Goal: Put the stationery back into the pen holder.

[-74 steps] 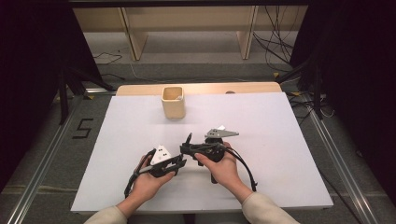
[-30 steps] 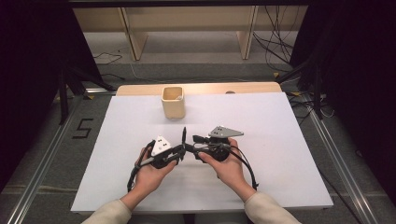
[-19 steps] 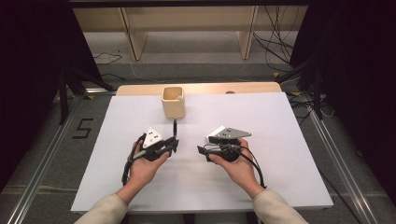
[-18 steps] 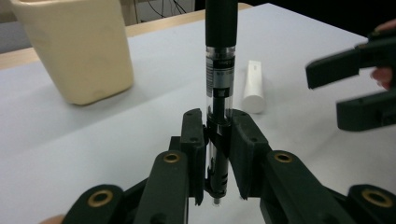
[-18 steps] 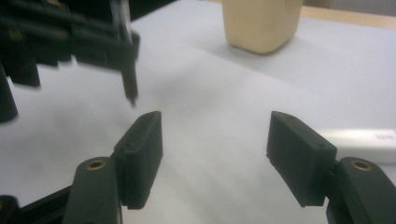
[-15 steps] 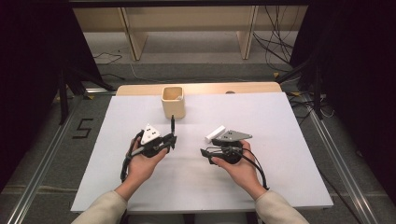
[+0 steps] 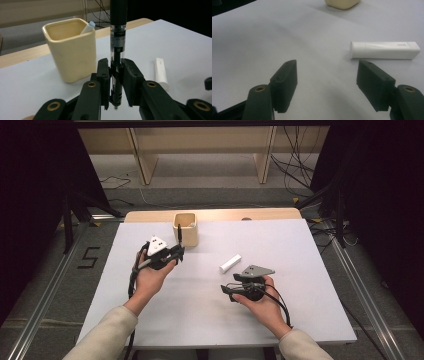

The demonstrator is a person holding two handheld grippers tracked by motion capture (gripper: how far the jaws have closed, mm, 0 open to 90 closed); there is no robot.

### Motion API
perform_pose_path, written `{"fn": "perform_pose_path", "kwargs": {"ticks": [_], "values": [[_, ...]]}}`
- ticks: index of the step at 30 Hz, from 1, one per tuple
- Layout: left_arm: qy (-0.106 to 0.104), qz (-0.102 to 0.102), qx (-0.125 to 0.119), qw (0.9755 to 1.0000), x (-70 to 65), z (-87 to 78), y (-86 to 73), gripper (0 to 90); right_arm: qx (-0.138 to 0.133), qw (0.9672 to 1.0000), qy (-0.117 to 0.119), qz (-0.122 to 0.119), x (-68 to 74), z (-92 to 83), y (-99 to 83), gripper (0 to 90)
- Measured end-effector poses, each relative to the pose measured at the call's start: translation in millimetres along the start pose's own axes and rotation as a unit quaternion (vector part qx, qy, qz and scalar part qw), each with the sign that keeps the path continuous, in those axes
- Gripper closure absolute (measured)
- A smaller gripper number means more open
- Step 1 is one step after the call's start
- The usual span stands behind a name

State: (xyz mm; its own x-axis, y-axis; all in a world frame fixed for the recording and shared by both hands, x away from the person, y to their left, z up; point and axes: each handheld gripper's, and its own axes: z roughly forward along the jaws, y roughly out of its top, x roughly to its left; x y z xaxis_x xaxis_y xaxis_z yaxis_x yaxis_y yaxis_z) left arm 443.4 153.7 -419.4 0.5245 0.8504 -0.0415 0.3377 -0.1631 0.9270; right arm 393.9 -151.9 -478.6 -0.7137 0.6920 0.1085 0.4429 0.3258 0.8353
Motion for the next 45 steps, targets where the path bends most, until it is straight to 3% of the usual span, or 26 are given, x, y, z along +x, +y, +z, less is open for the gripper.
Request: {"fn": "perform_pose_path", "kwargs": {"ticks": [4,13,32,45], "values": [[0.005,0.007,0.001,1.0000,4.6,9.4,6.9,76.4,0.001,1.0000,-0.001,0.001,-0.2,0.3,-0.6,33.6],[0.026,-0.001,0.002,0.9997,18.1,27.9,12.7,76.3,0.000,1.0000,-0.001,0.004,-0.9,0.7,-2.3,33.7],[0.043,0.011,-0.004,0.9990,30.0,40.6,39.5,76.3,0.004,1.0000,0.000,0.007,-1.3,2.6,-4.2,33.4],[0.053,0.009,-0.006,0.9985,36.1,46.4,43.8,76.3,0.007,1.0000,0.000,0.007,-1.1,3.6,-4.8,33.4]]}}
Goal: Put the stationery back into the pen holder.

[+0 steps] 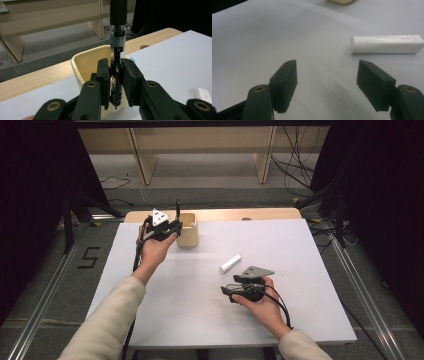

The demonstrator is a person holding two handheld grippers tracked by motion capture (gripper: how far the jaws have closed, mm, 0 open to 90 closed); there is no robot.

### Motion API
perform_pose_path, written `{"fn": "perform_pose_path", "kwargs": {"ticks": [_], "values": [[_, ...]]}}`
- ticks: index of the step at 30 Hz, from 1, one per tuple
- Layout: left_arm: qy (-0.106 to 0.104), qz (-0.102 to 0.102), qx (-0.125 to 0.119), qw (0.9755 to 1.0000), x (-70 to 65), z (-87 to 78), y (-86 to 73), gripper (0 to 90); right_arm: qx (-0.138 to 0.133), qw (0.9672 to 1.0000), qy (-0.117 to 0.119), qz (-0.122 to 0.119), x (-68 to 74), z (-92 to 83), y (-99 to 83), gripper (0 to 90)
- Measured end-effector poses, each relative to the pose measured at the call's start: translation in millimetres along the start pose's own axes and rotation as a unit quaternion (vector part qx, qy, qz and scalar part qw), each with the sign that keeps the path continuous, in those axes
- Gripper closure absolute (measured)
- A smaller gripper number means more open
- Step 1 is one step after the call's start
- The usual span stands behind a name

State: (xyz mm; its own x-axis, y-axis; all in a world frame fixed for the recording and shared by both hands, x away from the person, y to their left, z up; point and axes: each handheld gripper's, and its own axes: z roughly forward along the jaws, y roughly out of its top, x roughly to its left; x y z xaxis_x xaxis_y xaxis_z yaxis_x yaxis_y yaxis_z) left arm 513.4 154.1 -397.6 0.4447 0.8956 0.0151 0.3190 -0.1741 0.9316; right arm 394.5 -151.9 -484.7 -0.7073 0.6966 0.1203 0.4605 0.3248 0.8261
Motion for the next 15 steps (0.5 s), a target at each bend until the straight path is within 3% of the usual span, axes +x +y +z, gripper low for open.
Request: {"fn": "perform_pose_path", "kwargs": {"ticks": [15], "values": [[0.006,0.000,-0.003,1.0000,-0.1,5.0,8.4,76.3,0.000,1.0000,0.000,0.000,-0.8,-0.2,-0.1,33.2]]}}
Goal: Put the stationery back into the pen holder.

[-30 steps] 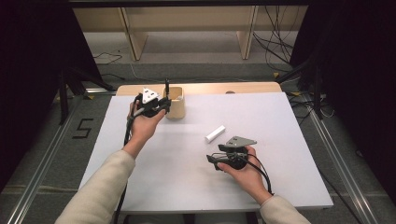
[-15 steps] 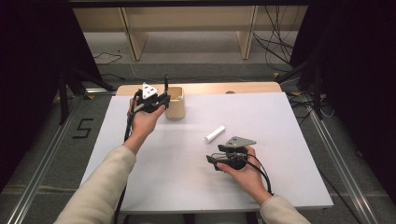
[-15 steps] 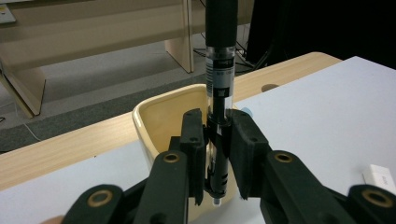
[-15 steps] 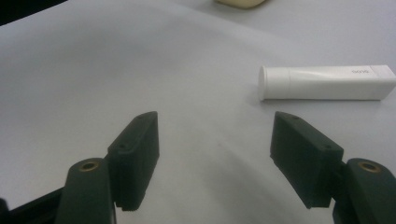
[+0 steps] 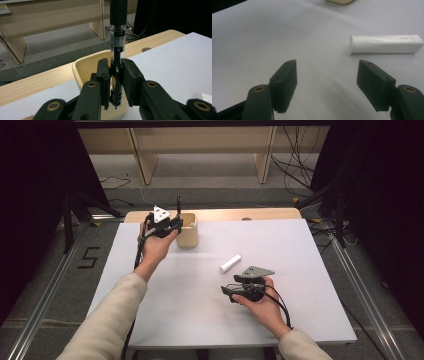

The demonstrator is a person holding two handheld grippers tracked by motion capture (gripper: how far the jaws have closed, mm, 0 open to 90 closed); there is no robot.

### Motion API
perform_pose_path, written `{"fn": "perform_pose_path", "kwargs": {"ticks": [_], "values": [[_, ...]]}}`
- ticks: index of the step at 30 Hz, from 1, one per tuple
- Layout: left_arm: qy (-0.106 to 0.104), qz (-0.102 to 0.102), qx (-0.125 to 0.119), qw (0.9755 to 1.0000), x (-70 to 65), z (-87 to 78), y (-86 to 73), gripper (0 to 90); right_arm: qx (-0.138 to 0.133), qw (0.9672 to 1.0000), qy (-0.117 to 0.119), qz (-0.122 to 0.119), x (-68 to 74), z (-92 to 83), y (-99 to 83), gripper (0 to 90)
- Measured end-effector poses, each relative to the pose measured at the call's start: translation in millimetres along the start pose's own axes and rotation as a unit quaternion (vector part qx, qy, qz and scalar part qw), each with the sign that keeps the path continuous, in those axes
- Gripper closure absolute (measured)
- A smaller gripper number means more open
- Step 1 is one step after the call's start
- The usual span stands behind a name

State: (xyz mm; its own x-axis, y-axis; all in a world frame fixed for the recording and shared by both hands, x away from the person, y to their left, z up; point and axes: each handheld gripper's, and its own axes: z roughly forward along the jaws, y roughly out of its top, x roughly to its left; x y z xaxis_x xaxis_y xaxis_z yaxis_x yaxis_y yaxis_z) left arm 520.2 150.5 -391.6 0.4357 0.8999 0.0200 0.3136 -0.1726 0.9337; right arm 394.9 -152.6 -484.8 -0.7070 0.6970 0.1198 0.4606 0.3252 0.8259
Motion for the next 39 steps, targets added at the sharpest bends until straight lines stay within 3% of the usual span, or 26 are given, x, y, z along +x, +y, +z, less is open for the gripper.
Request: {"fn": "perform_pose_path", "kwargs": {"ticks": [17,25,39], "values": [[0.011,0.002,-0.011,0.9999,4.7,3.3,7.6,76.2,0.002,1.0000,0.001,0.001,0.1,0.6,-0.5,33.1],[0.016,0.006,-0.031,0.9994,5.9,7.1,12.5,76.2,0.001,1.0000,0.000,0.002,0.0,0.7,-0.5,33.1],[0.028,0.011,-0.027,0.9992,8.0,18.9,6.4,75.8,0.002,1.0000,0.001,0.001,-0.1,0.6,-0.7,33.1]]}}
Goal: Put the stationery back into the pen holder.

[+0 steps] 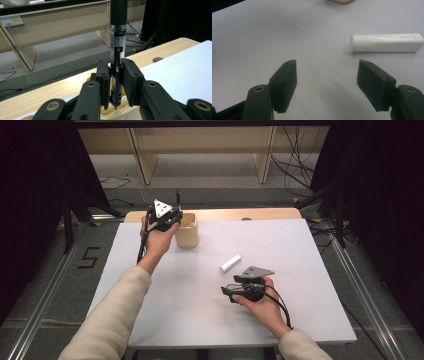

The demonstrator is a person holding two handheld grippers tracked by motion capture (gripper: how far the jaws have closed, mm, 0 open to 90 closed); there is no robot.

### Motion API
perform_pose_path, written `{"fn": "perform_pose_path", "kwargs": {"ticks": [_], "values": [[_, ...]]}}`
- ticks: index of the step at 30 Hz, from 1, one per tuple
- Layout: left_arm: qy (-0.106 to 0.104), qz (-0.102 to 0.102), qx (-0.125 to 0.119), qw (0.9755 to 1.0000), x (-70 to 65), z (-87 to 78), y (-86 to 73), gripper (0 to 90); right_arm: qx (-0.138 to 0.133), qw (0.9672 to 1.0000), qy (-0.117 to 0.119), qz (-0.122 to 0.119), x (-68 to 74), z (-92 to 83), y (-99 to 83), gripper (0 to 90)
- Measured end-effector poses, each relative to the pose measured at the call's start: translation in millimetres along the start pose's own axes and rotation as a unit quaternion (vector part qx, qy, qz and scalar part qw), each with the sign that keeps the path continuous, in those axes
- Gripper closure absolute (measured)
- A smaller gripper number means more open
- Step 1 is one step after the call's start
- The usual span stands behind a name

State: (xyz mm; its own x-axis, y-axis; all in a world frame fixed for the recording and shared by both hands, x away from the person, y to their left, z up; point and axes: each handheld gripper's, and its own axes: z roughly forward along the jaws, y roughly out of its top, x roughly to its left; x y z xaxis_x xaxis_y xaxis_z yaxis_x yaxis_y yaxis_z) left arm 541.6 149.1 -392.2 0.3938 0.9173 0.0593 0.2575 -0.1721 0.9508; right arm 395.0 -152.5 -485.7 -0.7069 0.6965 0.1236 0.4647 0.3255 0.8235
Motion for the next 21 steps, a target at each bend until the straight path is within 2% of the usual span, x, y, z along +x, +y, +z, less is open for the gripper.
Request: {"fn": "perform_pose_path", "kwargs": {"ticks": [11,13,18,21], "values": [[0.000,-0.001,0.011,0.9999,-0.5,6.7,-6.7,75.4,0.001,1.0000,0.002,0.001,0.0,0.4,-0.4,33.1],[-0.002,0.000,0.019,0.9998,-0.7,7.4,-8.5,74.7,0.001,1.0000,0.001,0.001,0.0,0.3,-0.4,33.1],[-0.006,0.000,0.026,0.9996,-2.5,5.5,-17.4,66.9,0.000,1.0000,0.000,0.001,-0.2,-0.4,-0.2,33.1],[-0.005,0.000,0.020,0.9998,-3.3,-0.1,-22.2,59.6,0.000,1.0000,-0.001,-0.001,-0.7,-0.5,-0.2,33.1]]}}
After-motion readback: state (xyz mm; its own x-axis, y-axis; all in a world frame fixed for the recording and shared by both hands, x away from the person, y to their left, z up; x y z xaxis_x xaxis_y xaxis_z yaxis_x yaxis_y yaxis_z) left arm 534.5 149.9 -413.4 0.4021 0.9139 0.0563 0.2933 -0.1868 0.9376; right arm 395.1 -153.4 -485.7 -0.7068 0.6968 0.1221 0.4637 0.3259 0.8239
